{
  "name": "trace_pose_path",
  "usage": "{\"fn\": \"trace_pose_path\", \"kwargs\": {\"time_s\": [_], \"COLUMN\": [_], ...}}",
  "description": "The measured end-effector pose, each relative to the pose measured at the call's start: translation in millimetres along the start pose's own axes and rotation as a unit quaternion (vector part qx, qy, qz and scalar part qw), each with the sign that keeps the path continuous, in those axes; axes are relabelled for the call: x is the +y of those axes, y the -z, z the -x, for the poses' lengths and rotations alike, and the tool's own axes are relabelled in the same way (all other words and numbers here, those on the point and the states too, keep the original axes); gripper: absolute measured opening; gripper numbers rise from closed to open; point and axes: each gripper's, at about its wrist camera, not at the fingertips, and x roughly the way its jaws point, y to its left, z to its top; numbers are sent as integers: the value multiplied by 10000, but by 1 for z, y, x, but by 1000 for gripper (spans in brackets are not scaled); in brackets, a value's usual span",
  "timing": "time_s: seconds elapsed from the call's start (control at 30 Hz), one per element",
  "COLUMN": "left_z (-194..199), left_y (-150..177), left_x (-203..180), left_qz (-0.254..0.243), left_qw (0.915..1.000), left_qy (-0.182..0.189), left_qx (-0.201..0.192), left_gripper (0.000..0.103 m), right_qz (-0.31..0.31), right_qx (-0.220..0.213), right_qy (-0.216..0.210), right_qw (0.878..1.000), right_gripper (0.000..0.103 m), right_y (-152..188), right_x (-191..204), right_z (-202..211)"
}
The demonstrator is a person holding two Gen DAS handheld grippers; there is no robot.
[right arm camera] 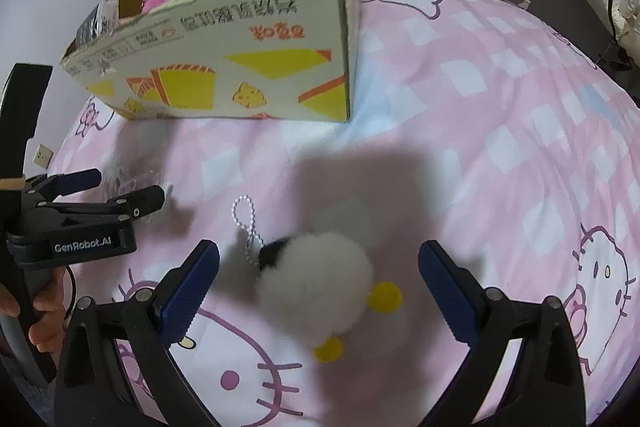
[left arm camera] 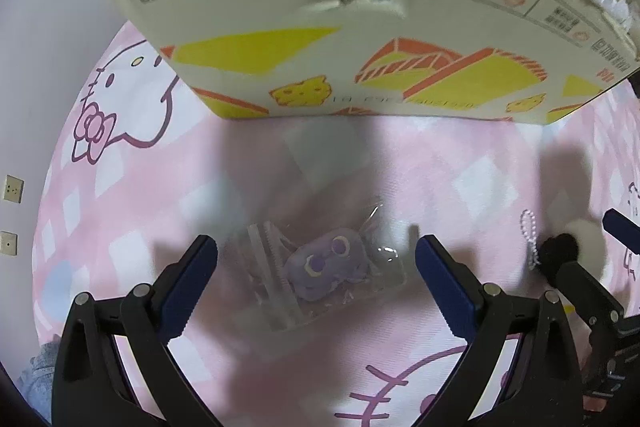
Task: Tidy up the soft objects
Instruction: 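Close left gripper on clear bag with purple toy while right grips white penguin plush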
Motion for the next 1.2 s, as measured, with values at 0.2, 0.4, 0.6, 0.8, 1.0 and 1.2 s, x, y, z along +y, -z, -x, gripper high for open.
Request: {"fn": "trace_pose_path", "kwargs": {"time_s": [0.2, 0.4, 0.6, 0.8, 1.0, 1.2], "left_z": [-10, -17, -15, -11, -5, 6], "left_y": [1, 2, 8, 14, 20, 25], "left_x": [-6, -3, -6, -12, -16, -20], "left_qz": [-21, 3, -22, -102, -137, -139], "left_qw": [10000, 10000, 10000, 9999, 9998, 9998], "left_qy": [-33, -39, -74, -70, -150, -76], "left_qx": [71, 69, 35, -35, -87, -111], "left_gripper": [98, 98, 98, 91, 79, 69], "right_qz": [135, 209, 160, 125, 187, 229], "right_qx": [150, 364, 535, 522, 525, 466], "right_qy": [34, 77, 37, 24, 106, 103], "right_qw": [9998, 9991, 9984, 9986, 9984, 9986], "right_gripper": [103, 84, 75, 71, 63, 42], "right_y": [4, 8, 12, 14, 13, 16], "right_x": [6, 9, 9, 6, 6, 13], "right_z": [-4, -12, -19, -21, -22, -19]}}
